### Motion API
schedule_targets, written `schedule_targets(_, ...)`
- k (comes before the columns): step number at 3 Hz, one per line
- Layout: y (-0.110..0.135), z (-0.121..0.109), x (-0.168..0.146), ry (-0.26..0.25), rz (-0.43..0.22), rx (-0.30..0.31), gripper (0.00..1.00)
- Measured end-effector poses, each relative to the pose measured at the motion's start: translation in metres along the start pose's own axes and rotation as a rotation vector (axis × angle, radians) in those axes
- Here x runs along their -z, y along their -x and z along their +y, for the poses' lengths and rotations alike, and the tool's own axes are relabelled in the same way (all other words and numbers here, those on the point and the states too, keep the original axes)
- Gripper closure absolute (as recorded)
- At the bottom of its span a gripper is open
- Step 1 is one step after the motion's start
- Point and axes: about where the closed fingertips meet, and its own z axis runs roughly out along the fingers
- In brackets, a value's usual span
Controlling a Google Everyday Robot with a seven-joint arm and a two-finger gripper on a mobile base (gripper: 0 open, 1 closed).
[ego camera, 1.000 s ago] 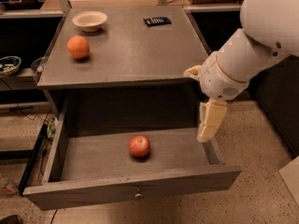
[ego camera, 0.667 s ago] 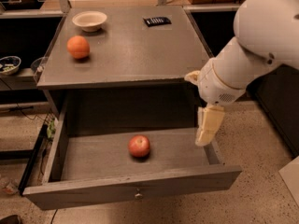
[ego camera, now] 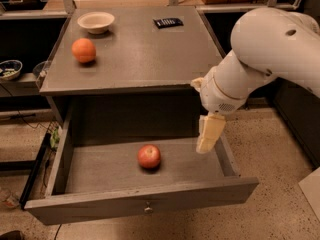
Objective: Pick apple from top drawer and place on counter
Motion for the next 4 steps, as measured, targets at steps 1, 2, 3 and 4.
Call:
schedule_targets(1,0.017,-0.013,-0.008,-0.007,-0.005,0.025,0.0)
schedule_targets(2,0.049,-0.038,-0.038,0.013,-0.048,0.079,0.0)
schedule_targets(3,0.049,-0.038,-0.038,0.013,-0.048,0.079,0.0)
schedule_targets(4,0.05,-0.026,-0.047,0.022,-0.051,0.06,0.0)
